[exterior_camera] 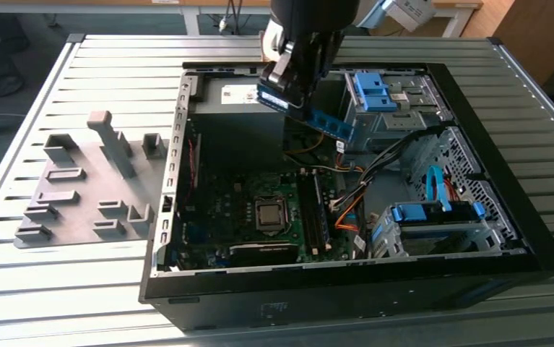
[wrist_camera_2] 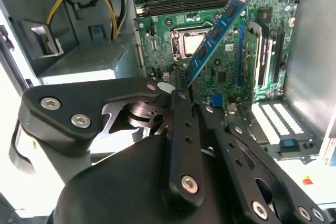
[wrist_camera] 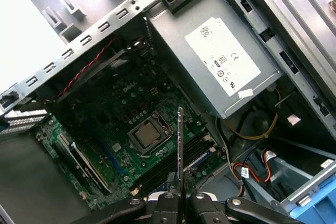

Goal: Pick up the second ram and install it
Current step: 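Insert the second ram into the second slot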

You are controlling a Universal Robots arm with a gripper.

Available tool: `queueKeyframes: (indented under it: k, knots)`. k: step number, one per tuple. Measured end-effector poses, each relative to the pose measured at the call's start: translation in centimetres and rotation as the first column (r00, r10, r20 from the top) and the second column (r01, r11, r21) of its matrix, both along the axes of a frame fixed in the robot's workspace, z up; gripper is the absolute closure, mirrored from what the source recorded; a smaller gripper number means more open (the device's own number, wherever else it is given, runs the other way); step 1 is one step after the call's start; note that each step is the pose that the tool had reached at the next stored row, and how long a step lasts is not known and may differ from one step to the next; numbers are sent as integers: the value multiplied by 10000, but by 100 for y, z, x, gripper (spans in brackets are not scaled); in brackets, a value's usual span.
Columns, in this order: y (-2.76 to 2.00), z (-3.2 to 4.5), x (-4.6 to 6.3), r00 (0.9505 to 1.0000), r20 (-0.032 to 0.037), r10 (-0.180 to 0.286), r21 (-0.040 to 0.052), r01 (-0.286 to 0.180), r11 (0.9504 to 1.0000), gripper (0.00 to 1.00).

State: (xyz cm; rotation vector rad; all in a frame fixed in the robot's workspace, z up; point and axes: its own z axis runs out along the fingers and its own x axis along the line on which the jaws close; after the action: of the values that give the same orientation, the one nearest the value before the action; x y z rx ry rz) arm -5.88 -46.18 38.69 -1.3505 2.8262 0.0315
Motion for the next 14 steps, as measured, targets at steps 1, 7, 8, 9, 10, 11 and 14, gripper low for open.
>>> queueKeyframes:
  k: [1, 7, 8, 9, 10, 11, 14]
  knots:
    - [0, -1, 0, 9999, 0, -117, 0, 117, 9999, 86]
    - [0, -2, 0, 9978, 0, -666, 0, 666, 9978, 86]
    - [0, -2, 0, 9978, 0, -666, 0, 666, 9978, 86]
    - [0, -2, 0, 9978, 0, -667, 0, 667, 9978, 86]
    - [0, -2, 0, 9978, 0, -668, 0, 668, 9978, 86]
    - [0, -3, 0, 9978, 0, -668, 1, 668, 9978, 86]
    - [0, -2, 0, 9978, 0, -670, 1, 670, 9978, 86]
